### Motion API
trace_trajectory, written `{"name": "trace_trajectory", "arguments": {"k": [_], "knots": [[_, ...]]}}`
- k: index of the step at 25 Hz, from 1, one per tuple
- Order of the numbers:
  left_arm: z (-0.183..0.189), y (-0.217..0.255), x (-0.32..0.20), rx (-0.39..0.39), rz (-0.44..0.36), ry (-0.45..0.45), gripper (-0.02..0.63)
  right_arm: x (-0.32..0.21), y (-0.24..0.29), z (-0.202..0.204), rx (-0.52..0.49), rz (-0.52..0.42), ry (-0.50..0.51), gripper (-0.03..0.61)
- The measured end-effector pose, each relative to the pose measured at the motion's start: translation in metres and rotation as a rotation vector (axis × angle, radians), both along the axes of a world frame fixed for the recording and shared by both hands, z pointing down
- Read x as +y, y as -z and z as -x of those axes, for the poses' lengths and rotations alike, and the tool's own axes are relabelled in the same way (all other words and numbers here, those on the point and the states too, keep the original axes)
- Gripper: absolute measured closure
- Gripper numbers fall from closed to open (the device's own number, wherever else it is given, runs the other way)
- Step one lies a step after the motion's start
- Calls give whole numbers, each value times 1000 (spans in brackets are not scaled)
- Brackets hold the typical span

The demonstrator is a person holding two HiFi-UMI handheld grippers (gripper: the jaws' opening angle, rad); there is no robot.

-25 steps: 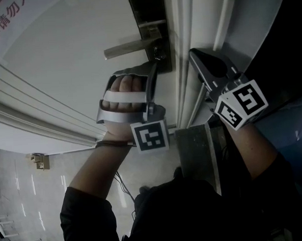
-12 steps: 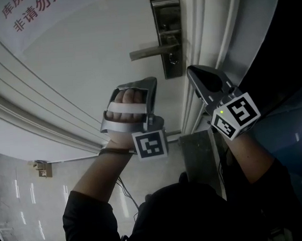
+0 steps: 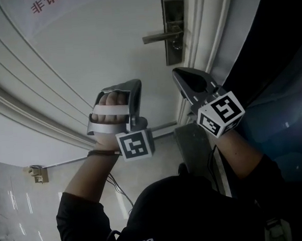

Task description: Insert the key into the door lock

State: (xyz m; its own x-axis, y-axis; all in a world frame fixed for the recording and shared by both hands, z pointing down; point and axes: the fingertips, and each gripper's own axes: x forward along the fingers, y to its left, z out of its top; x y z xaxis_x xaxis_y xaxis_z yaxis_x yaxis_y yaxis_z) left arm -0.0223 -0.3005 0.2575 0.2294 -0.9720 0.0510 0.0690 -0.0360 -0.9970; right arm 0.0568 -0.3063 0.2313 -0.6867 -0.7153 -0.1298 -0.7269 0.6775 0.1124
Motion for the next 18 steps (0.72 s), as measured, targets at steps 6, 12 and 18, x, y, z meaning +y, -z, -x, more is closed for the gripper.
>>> {"name": "trace_trajectory", "arguments": {"k": [6,12,18], "knots": [[55,-2,74,69,21,-48,594,70,-15,53,4,35,-37,575],[95,-34,93,140,99,-69,594,89,-54,86,-8,118,-74,575],[134,-53,146,301,177,-74,594,145,-67,111,12,156,-104,575]]}}
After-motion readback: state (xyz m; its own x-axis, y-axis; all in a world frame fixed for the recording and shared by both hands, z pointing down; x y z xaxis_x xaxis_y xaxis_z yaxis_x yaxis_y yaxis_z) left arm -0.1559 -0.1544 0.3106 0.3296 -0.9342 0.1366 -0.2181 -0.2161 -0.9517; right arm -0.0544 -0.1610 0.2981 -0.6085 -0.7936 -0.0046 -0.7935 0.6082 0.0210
